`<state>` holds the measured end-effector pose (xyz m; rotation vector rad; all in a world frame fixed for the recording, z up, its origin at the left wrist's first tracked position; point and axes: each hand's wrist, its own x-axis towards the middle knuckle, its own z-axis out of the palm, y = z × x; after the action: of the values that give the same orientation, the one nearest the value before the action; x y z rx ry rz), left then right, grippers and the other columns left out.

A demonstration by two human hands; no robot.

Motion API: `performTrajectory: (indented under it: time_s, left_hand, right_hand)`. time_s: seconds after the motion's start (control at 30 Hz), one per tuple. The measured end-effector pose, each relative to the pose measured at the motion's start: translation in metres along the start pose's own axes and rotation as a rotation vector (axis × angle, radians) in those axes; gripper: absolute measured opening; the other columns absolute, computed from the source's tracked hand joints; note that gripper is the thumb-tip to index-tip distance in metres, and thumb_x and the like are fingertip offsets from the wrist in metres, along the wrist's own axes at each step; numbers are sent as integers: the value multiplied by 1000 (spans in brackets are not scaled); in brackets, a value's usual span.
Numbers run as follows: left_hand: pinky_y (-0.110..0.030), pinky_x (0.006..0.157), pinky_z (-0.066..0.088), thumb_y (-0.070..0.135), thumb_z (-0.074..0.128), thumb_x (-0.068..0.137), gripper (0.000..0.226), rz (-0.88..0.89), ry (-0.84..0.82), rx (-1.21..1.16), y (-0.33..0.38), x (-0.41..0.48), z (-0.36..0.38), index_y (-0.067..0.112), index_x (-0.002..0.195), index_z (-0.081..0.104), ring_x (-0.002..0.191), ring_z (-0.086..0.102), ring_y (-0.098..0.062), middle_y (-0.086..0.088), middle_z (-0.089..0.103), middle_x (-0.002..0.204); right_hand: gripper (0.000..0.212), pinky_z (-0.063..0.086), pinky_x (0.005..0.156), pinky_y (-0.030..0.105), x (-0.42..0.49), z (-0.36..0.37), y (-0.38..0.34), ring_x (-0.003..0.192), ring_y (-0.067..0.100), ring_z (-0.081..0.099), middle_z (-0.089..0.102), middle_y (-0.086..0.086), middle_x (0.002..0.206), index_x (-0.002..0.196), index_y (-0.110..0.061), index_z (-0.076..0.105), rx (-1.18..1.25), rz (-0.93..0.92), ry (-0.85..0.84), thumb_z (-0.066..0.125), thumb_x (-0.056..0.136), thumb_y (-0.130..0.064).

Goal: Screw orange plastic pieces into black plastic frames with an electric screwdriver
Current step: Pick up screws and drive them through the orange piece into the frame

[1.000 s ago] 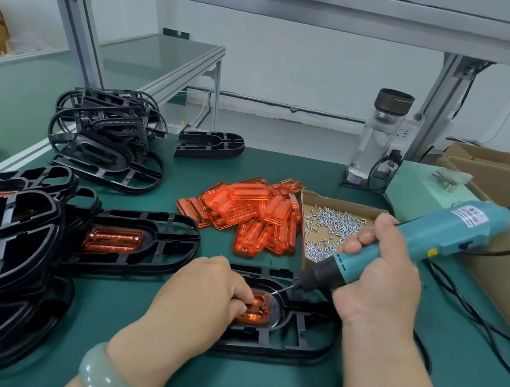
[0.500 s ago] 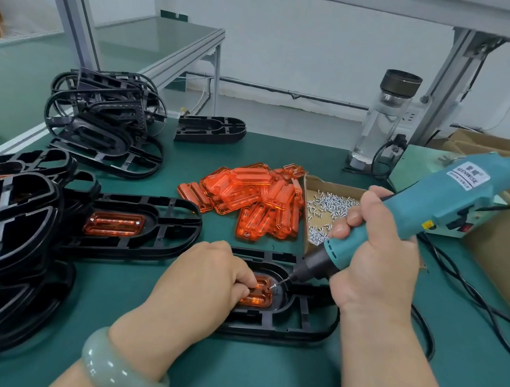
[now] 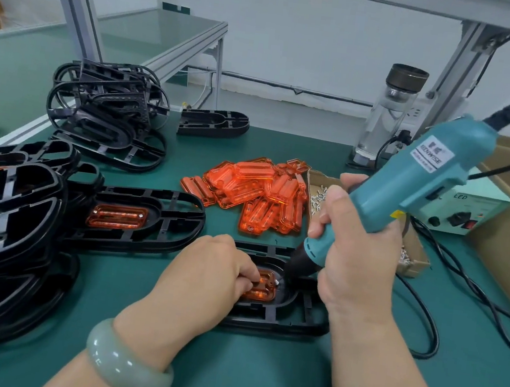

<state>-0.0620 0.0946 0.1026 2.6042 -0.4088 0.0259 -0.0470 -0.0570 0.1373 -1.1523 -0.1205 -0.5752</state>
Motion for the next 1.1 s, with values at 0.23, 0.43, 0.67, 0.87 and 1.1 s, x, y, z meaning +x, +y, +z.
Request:
performTrajectory:
  time_s: [0.23, 0.43, 0.67, 0.87, 1.1]
  left_hand:
    - [-23, 81, 42, 34, 61, 87, 15, 16, 20, -69, 0, -1, -5, 40, 96, 71, 92, 51, -7, 14, 55, 89]
    - [-7, 74, 38, 38, 68, 79, 16, 24, 213, -265, 5, -4, -6, 38, 95, 71, 82, 55, 2, 21, 58, 81]
    - [-2, 68, 41, 18, 76, 76, 17, 95, 343, -406, 22, -1, -1, 35, 81, 74, 75, 61, 7, 22, 66, 73]
    - [-13, 57, 48, 14, 79, 67, 20, -272, 165, -1153, 20, 0, -8, 31, 78, 76, 62, 63, -6, 3, 71, 70]
    - [-16, 48, 50, 10, 65, 80, 15, -392, 31, -1490, 30, 0, -7, 12, 70, 76, 54, 63, -9, -7, 70, 70]
  right_hand:
    - [10, 41, 49, 20, 4, -6, -10, 43, 11, 45, 49, -6, 53, 91, -15, 56, 138, -2, 49, 57, 83, -9]
    - [6, 41, 50, 20, 6, -11, -11, 45, 10, 45, 47, -4, 57, 91, -17, 54, 310, 41, 137, 54, 88, -12]
    - [8, 41, 53, 21, 5, -10, -12, 46, 9, 44, 46, -7, 58, 89, -20, 53, 408, 88, 197, 53, 94, -14]
    - [14, 41, 56, 20, 8, -14, -16, 46, 6, 43, 46, -10, 57, 84, -23, 47, 572, 170, 283, 53, 97, -20]
    - [22, 42, 56, 19, 9, -14, -17, 46, 5, 42, 45, -10, 57, 75, -23, 49, 642, 199, 335, 52, 97, -23]
